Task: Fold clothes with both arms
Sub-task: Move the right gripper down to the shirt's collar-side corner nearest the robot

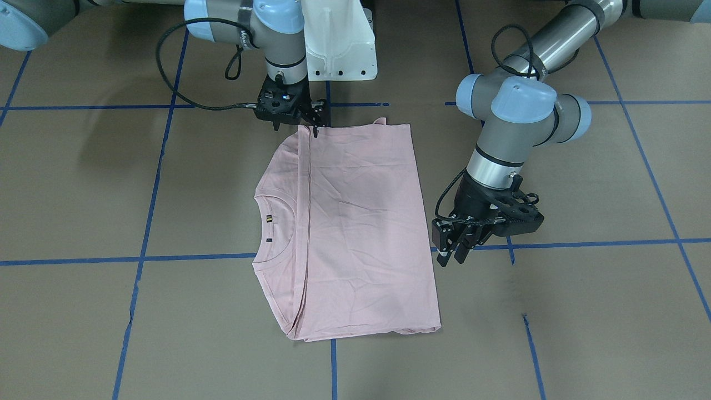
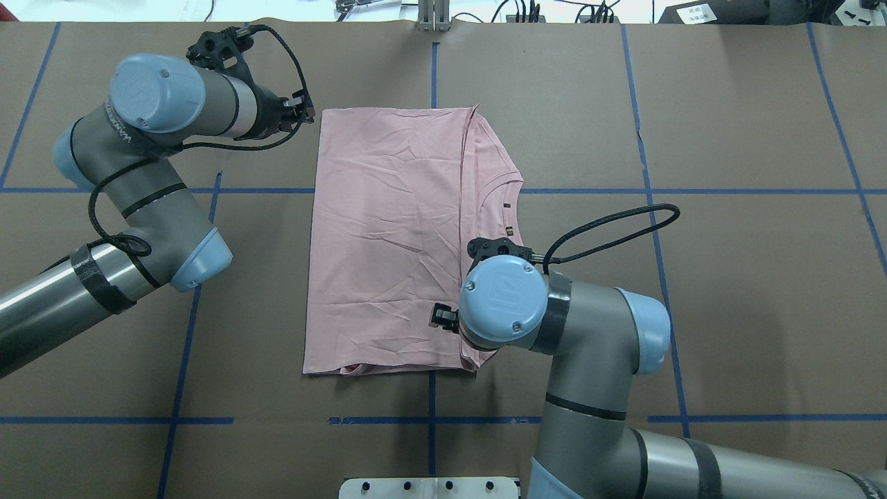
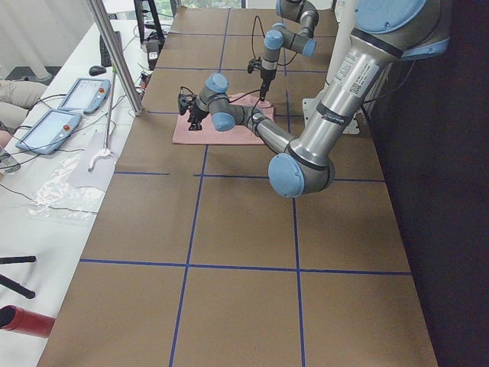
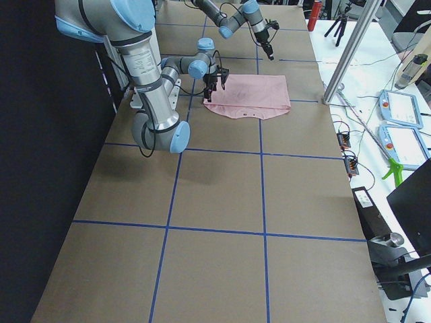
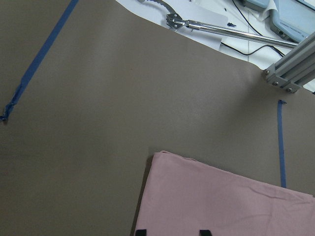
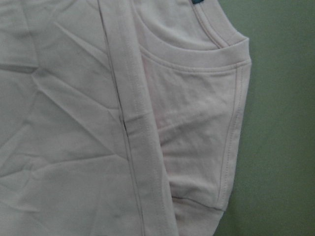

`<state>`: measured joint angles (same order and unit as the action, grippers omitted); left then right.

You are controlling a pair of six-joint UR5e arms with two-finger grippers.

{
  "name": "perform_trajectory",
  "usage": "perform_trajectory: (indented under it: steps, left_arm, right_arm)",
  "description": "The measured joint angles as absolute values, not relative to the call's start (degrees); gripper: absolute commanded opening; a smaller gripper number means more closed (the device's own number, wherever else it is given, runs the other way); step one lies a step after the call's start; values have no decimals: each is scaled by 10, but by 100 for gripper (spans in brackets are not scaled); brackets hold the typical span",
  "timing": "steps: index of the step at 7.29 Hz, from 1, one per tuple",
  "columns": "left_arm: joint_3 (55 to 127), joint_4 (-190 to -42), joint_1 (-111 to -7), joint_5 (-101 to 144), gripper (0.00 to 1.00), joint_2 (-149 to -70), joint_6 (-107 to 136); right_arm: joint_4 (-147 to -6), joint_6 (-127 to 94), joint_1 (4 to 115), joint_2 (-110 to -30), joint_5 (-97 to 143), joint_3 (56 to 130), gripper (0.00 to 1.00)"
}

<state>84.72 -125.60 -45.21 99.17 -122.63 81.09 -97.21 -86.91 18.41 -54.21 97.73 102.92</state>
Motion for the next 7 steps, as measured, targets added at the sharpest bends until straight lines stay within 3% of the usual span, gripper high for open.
perform_trajectory:
  steps: [2, 7]
  left_arm:
    - [848, -1255, -452, 991, 46, -1227, 811]
    - [848, -1255, -452, 991, 46, -1226, 811]
  right_arm:
    - [-1048, -797, 173, -504, 975, 1006, 100]
    - [-1069, -739, 162, -492, 976, 971, 100]
